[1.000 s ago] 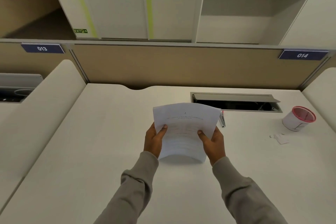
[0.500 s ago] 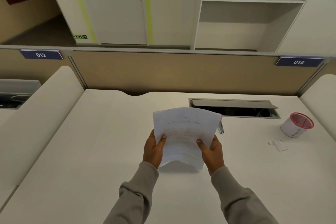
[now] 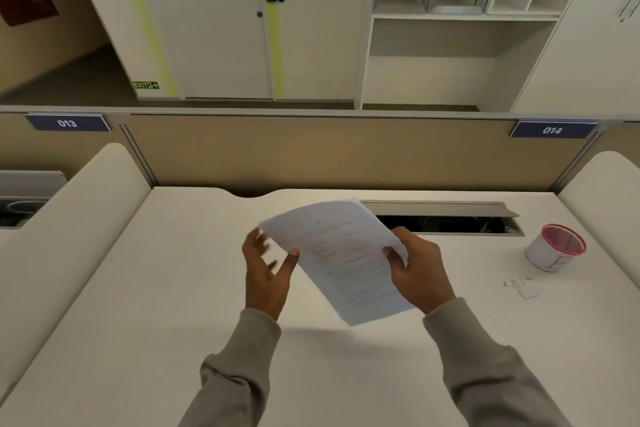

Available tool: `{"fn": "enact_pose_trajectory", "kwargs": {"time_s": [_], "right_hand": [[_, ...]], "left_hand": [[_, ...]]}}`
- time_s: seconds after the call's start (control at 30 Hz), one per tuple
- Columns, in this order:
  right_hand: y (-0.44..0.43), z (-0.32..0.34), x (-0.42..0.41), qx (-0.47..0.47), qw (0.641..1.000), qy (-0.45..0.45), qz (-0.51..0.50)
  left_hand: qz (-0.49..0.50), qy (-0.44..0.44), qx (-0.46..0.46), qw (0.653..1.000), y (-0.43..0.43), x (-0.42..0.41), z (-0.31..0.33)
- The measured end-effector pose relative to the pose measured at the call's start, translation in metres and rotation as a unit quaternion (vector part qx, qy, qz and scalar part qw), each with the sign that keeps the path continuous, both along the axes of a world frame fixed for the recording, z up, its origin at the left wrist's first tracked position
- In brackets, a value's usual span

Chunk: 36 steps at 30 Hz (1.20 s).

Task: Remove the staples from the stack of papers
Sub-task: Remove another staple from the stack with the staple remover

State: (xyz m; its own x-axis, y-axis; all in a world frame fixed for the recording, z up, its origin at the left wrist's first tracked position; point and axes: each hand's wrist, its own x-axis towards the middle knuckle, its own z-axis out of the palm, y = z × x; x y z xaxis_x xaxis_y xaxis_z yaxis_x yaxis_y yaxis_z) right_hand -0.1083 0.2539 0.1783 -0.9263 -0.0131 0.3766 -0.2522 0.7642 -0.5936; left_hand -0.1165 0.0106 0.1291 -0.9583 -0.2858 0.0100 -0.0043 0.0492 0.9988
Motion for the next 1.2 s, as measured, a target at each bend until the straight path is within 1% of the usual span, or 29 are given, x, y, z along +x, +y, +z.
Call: {"fn": "enact_pose_trajectory", "kwargs": {"time_s": [0.07, 0.1, 0.17, 0.2, 0.27, 0.33, 0.43, 0.53, 0.6, 0.63, 0.67, 0.73, 0.77, 0.8, 0.83, 0.87, 0.9, 0.97, 1.07, 1.2], "right_hand": [[0.003, 0.010, -0.002, 0.049, 0.999, -0.006, 0.010], [0.004, 0.014, -0.002, 0.073, 0.997, -0.011, 0.014], [0.002, 0.019, -0.002, 0.123, 0.992, -0.015, 0.023], [-0.001, 0.021, -0.001, 0.142, 0.989, -0.014, 0.029], [-0.008, 0.023, 0.001, 0.171, 0.984, -0.005, 0.046], [-0.011, 0.021, 0.001, 0.203, 0.977, 0.003, 0.060], [-0.008, 0.019, 0.000, 0.216, 0.974, 0.017, 0.064], [0.010, 0.019, -0.001, 0.213, 0.976, 0.031, 0.031], [0.034, 0.018, -0.001, 0.168, 0.986, 0.005, 0.010], [0.048, 0.017, -0.001, 0.118, 0.993, -0.029, 0.009], [0.060, 0.015, -0.001, 0.051, 0.997, -0.064, 0.011], [0.080, 0.009, -0.001, -0.094, 0.988, -0.121, 0.016], [0.085, 0.003, -0.001, -0.176, 0.974, -0.139, 0.025], [0.087, -0.004, -0.001, -0.268, 0.950, -0.154, 0.033], [0.089, -0.014, -0.002, -0.352, 0.920, -0.167, 0.040], [0.088, -0.025, -0.002, -0.410, 0.893, -0.180, 0.045], [0.086, -0.035, -0.002, -0.438, 0.877, -0.192, 0.050], [0.079, -0.052, 0.000, -0.442, 0.870, -0.214, 0.049], [0.066, -0.073, 0.001, -0.419, 0.876, -0.236, 0.014], [0.047, -0.090, 0.000, -0.381, 0.899, -0.204, -0.065]], "left_hand": [[0.002, 0.049, -0.125, 0.991, -0.005, 0.000, 0.010], [-0.013, 0.090, -0.182, 0.979, -0.007, 0.000, 0.016], [-0.062, 0.167, -0.259, 0.949, -0.010, -0.002, 0.029], [-0.087, 0.182, -0.279, 0.939, -0.010, -0.004, 0.032], [-0.140, 0.176, -0.284, 0.932, -0.010, -0.009, 0.034], [-0.173, 0.158, -0.254, 0.938, -0.011, -0.012, 0.031], [-0.172, 0.147, -0.219, 0.949, -0.012, -0.008, 0.023], [-0.159, 0.120, -0.194, 0.961, -0.014, -0.004, 0.013], [-0.147, 0.104, -0.182, 0.967, -0.019, -0.004, 0.006], [-0.143, 0.096, -0.175, 0.969, -0.022, -0.004, 0.003], [-0.140, 0.091, -0.168, 0.971, -0.024, -0.004, 0.001], [-0.137, 0.082, -0.161, 0.974, -0.029, -0.005, -0.002], [-0.134, 0.078, -0.160, 0.975, -0.031, -0.005, -0.004], [-0.129, 0.072, -0.155, 0.977, -0.033, -0.005, -0.005], [-0.126, 0.065, -0.148, 0.979, -0.034, -0.006, -0.007], [-0.122, 0.058, -0.143, 0.980, -0.035, -0.007, -0.010], [-0.119, 0.051, -0.138, 0.982, -0.035, -0.007, -0.012], [-0.112, 0.035, -0.127, 0.985, -0.033, -0.008, -0.017], [-0.108, 0.010, -0.116, 0.987, -0.030, -0.010, -0.027], [-0.094, -0.018, -0.115, 0.989, -0.026, -0.011, -0.041]]}}
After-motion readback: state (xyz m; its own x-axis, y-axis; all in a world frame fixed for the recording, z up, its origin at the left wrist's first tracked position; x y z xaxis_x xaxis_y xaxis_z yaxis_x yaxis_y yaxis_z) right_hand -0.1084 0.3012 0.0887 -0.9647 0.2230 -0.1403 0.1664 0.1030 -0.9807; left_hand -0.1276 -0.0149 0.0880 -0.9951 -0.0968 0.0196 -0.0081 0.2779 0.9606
